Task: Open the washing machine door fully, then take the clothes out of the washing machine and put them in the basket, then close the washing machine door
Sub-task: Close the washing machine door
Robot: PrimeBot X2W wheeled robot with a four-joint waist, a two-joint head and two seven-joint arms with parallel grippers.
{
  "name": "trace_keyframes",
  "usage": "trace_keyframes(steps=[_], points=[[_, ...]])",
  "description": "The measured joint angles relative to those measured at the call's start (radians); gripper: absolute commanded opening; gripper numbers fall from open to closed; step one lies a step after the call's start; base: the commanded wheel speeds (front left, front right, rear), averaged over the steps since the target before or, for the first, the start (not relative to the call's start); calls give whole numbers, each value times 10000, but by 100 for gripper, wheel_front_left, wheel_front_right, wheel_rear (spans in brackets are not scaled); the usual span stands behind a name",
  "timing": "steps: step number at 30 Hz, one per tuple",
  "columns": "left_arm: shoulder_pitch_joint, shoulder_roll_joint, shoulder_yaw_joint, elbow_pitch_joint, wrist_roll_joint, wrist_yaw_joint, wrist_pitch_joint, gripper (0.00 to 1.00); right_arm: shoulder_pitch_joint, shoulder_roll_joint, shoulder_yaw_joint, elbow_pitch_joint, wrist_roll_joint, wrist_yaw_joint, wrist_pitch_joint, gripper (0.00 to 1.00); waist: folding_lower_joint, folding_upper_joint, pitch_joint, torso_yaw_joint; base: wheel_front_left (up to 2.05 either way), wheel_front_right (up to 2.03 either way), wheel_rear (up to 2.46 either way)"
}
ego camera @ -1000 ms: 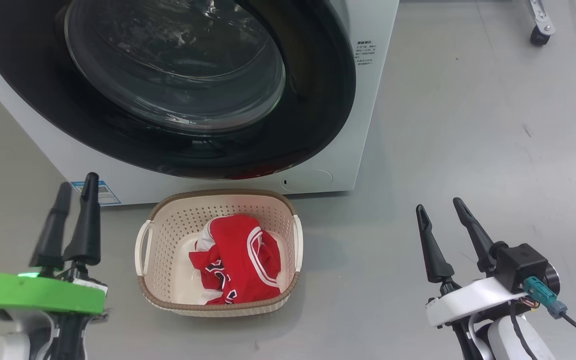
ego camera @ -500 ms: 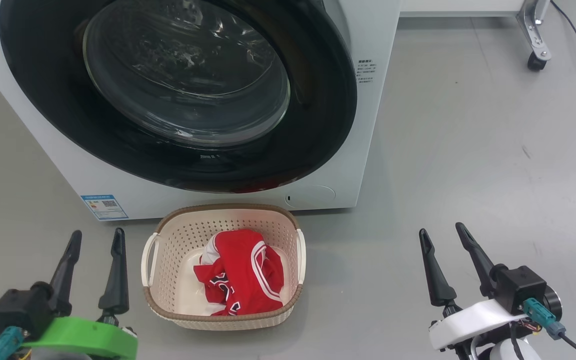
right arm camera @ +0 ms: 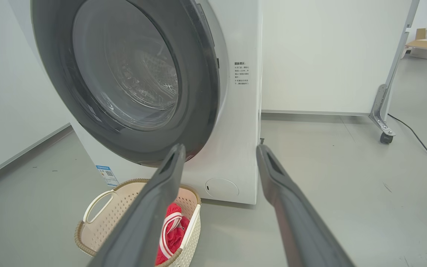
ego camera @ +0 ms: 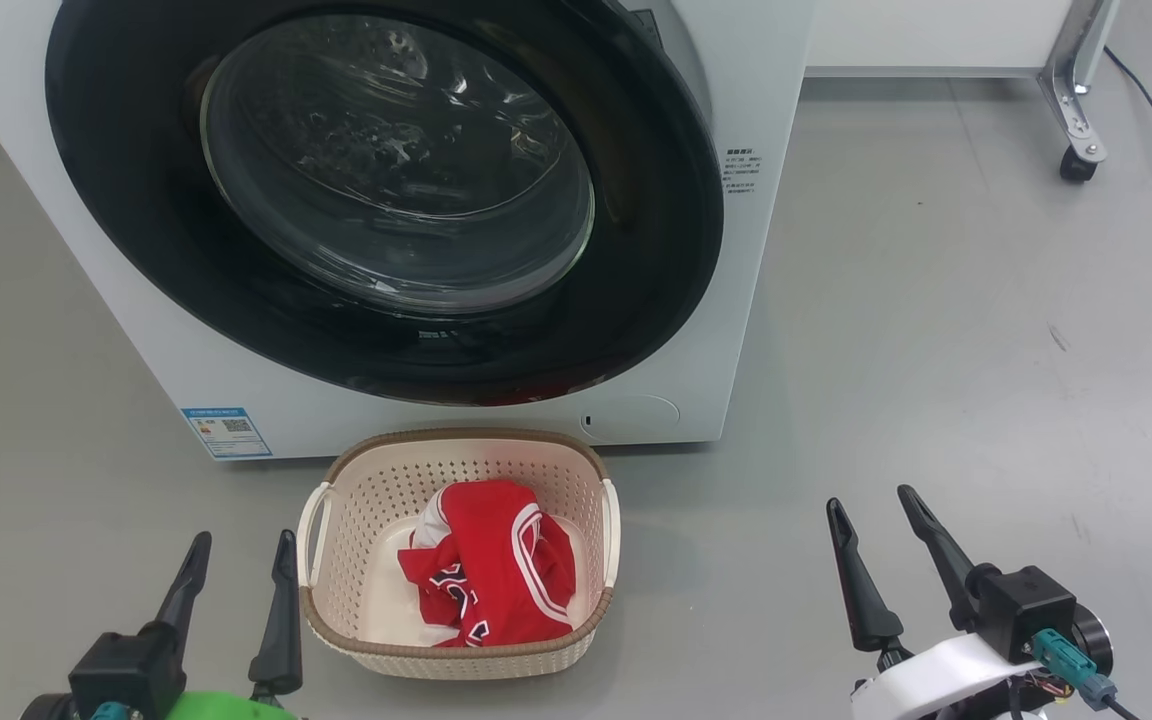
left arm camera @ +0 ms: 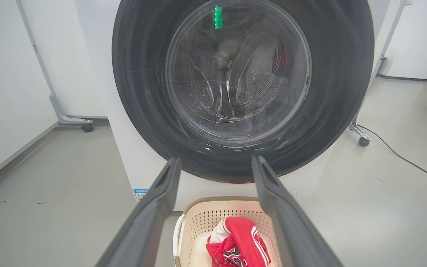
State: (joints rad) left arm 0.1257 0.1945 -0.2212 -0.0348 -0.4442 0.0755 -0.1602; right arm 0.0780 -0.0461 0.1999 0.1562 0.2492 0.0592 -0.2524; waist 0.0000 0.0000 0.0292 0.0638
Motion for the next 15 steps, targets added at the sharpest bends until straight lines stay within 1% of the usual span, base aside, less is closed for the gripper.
trace_keyframes(steps=[5,8,15], points=[[28,-230,-33,104,33,92,-86,100,63,8,8,-12,-13,-17,0,100,0,0,-28,-1,0,0,0],[28,-245,-35,136,59,134,-86,100,128,8,33,-13,-13,-94,0,100,0,0,-44,-2,0,0,0],[32,-305,-27,228,274,211,-96,100,134,15,84,-8,-13,-96,0,100,0,0,-88,-34,0,0,0]])
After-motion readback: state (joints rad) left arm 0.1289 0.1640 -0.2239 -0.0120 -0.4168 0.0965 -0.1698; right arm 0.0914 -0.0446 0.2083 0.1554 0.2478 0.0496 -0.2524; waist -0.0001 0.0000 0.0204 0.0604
